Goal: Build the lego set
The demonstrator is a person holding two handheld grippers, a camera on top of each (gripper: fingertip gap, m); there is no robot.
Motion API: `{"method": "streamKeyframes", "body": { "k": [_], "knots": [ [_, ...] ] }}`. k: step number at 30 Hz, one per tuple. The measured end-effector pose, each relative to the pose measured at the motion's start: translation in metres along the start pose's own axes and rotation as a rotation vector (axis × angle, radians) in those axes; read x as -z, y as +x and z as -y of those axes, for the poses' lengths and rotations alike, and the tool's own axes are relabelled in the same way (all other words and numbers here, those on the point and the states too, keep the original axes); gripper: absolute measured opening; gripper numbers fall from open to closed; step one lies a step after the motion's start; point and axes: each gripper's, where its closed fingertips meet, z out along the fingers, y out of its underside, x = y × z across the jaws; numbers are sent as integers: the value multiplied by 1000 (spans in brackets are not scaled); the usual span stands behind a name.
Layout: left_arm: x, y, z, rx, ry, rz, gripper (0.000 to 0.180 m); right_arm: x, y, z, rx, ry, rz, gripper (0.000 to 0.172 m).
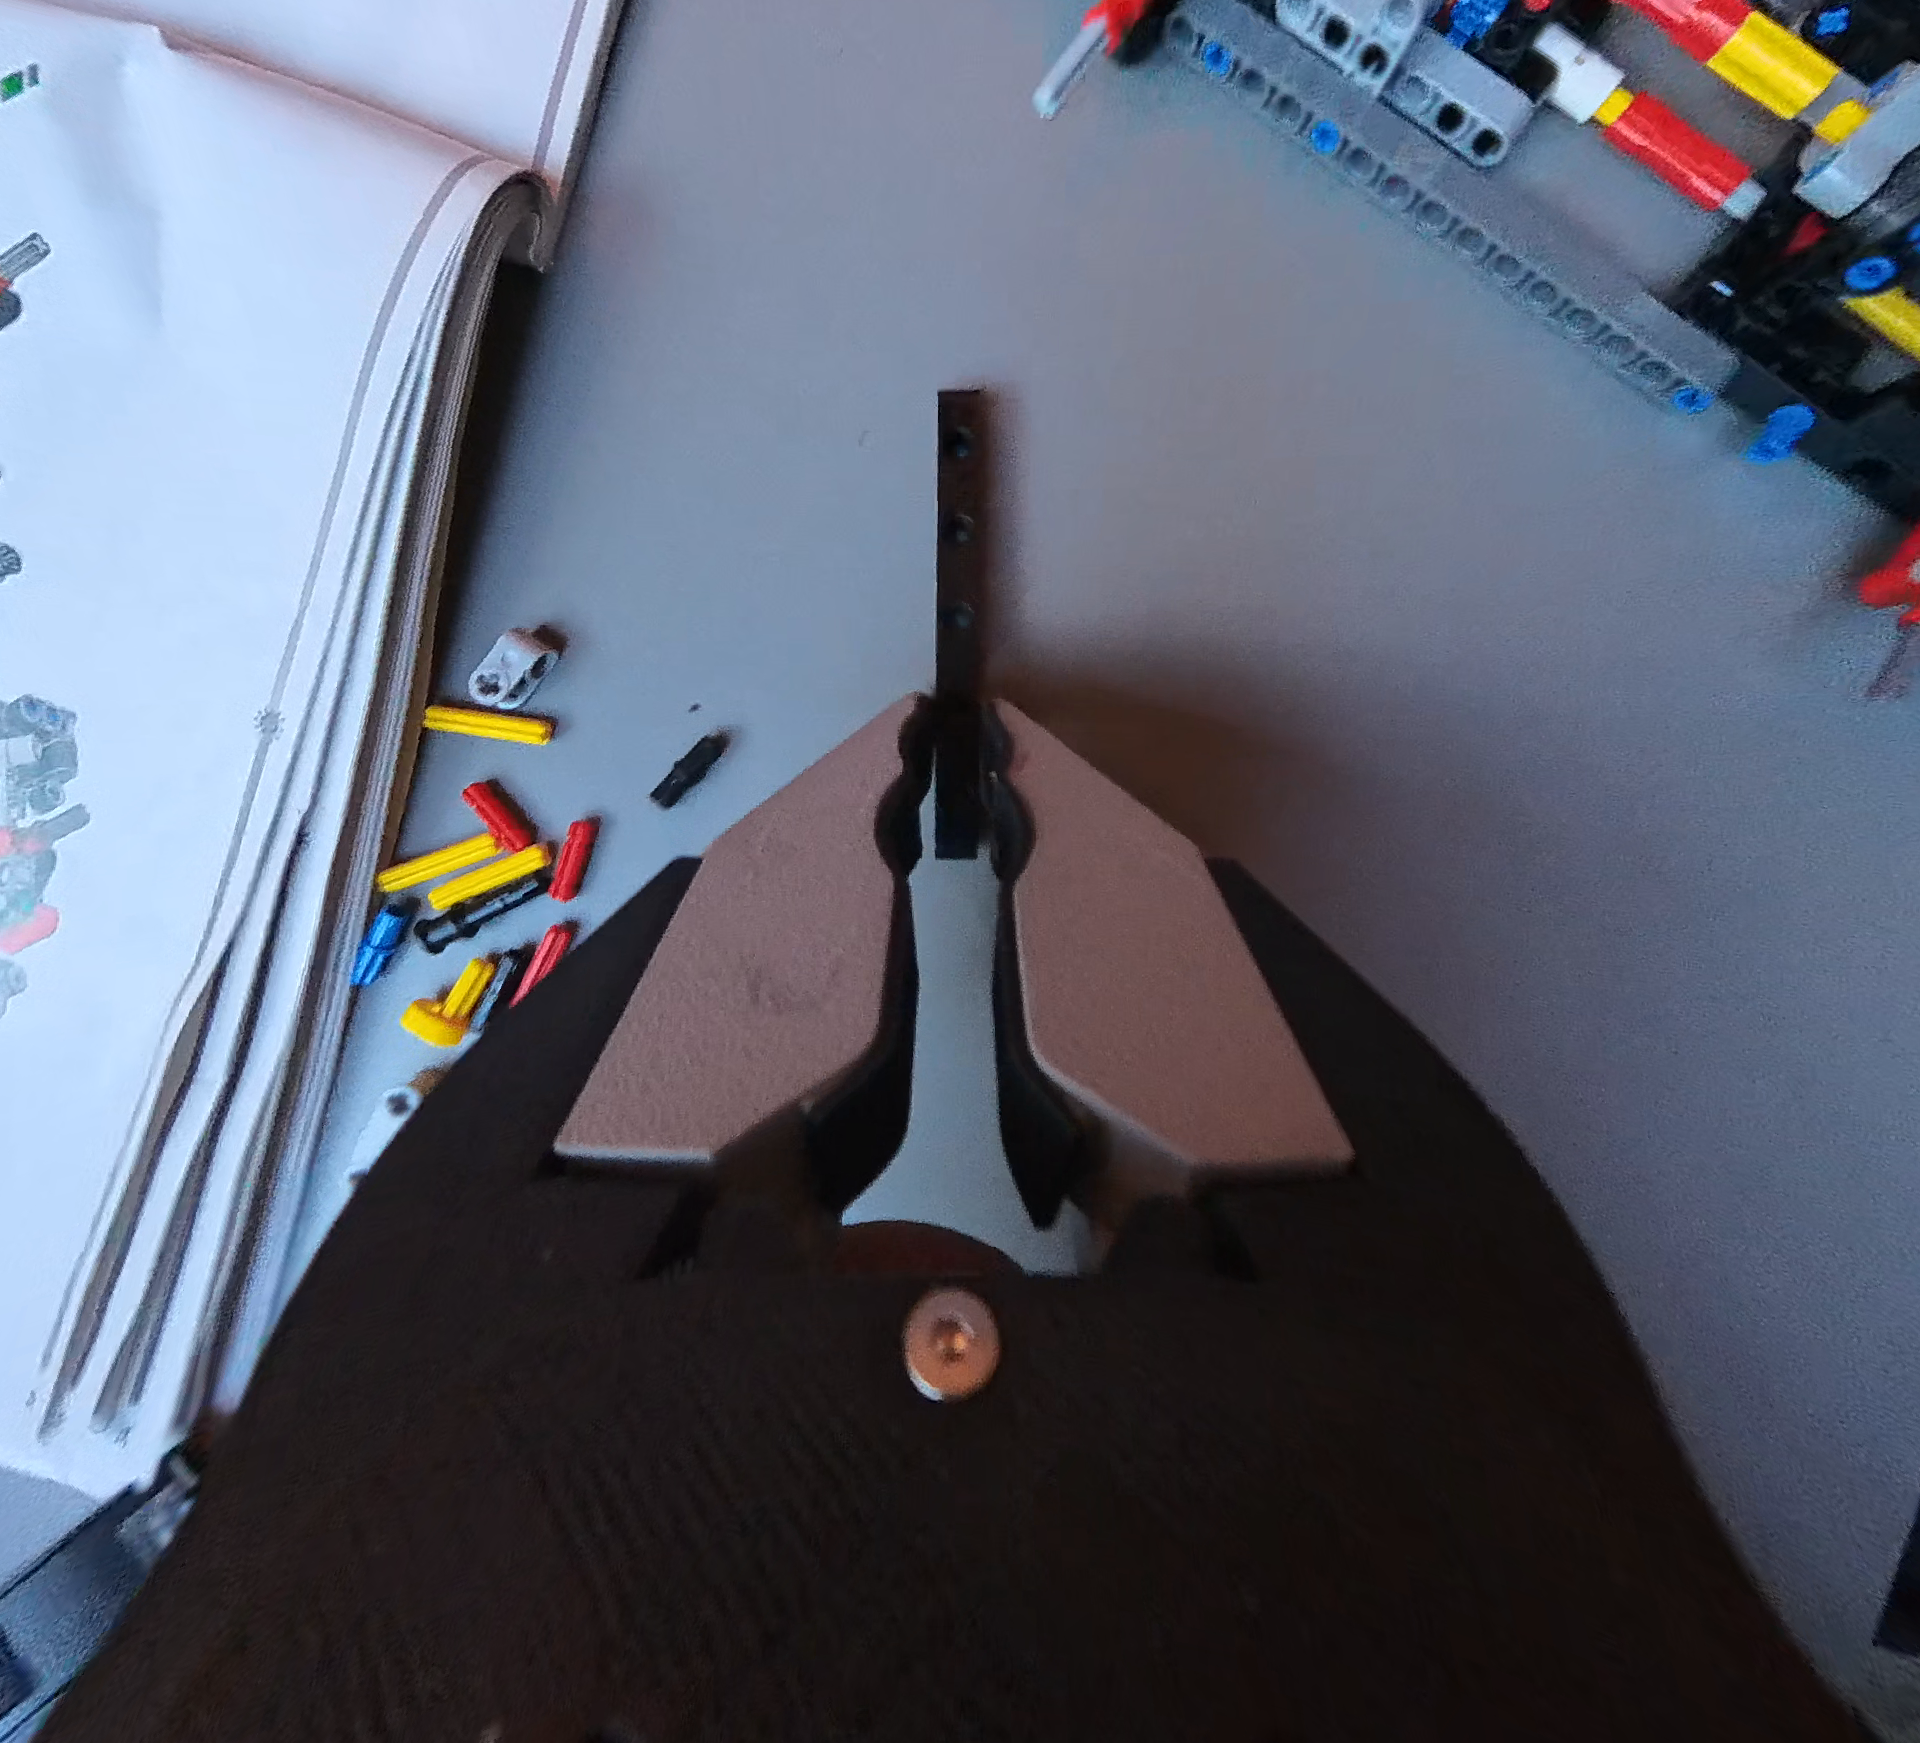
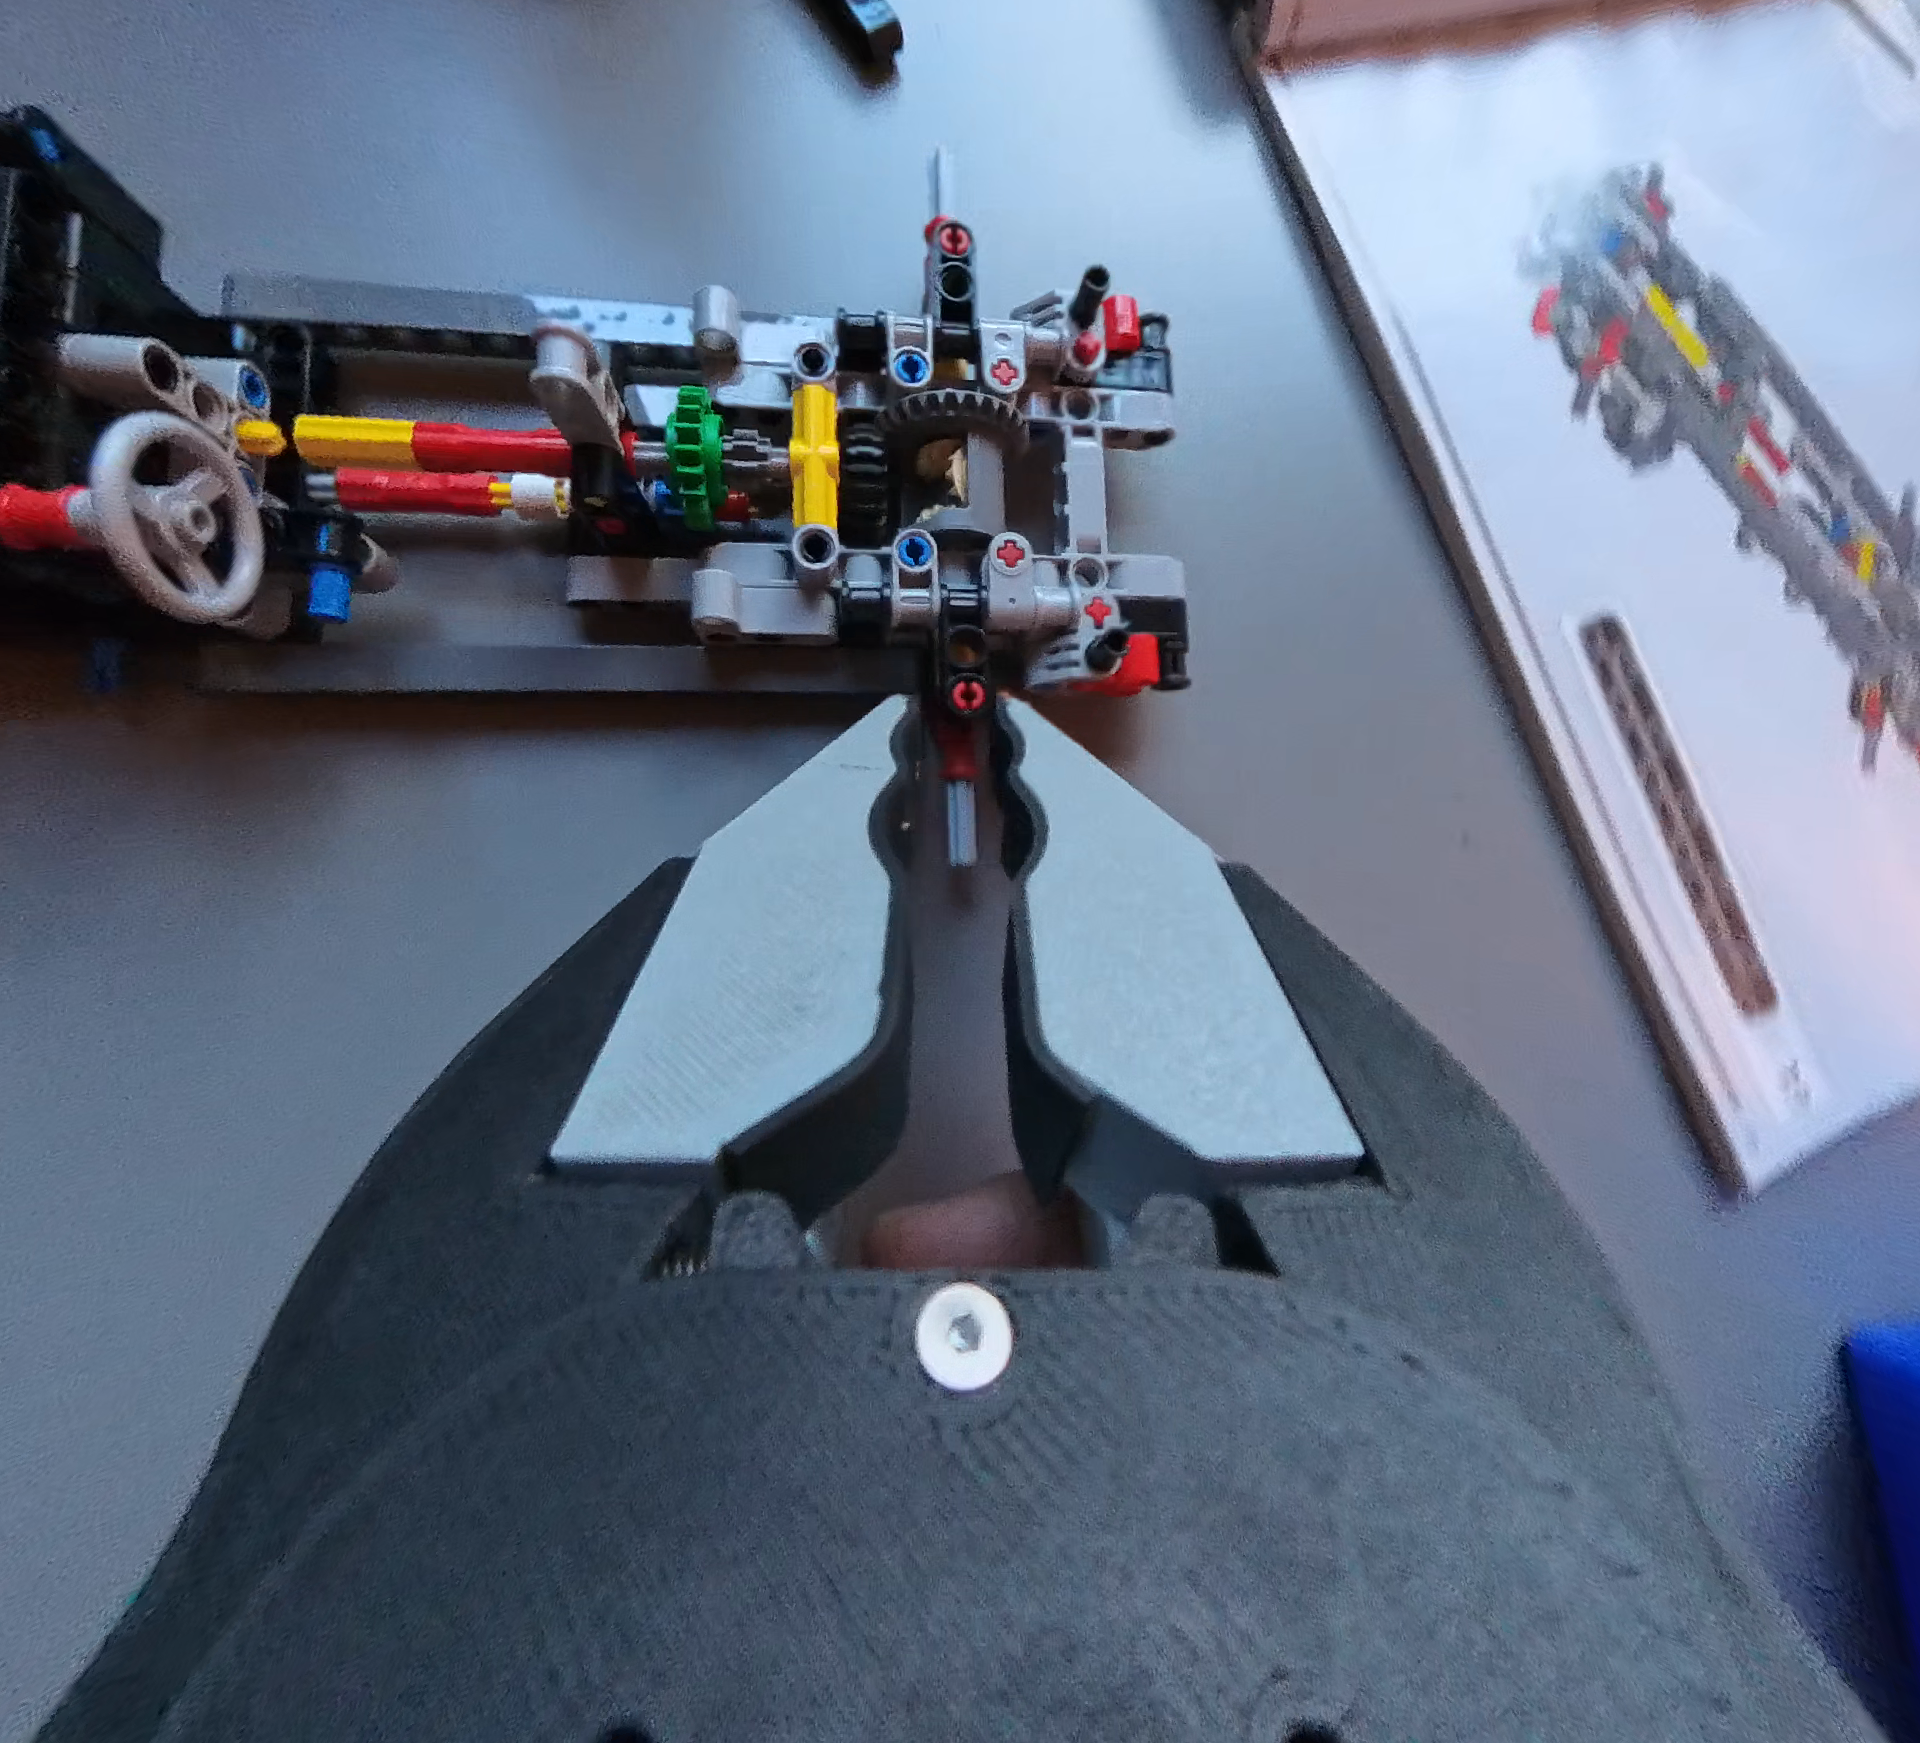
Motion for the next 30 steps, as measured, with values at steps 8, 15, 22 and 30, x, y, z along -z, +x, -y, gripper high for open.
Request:
{"method": "streamKeyframes", "body": {
  "k": [8,15,22,30],
  "knots": [
    [49,-17,30,-110,121,105,6,-30,-11,36,90,84,102,9],
    [39,-12,54,-75,255,78,6,-14,-3,27,30,115,62,32],
    [22,-11,46,-66,322,74,6,6,-18,4,-83,111,104,46],
    [19,-17,48,-32,410,79,6,29,-72,-13,-151,87,131,32]
  ]
}}
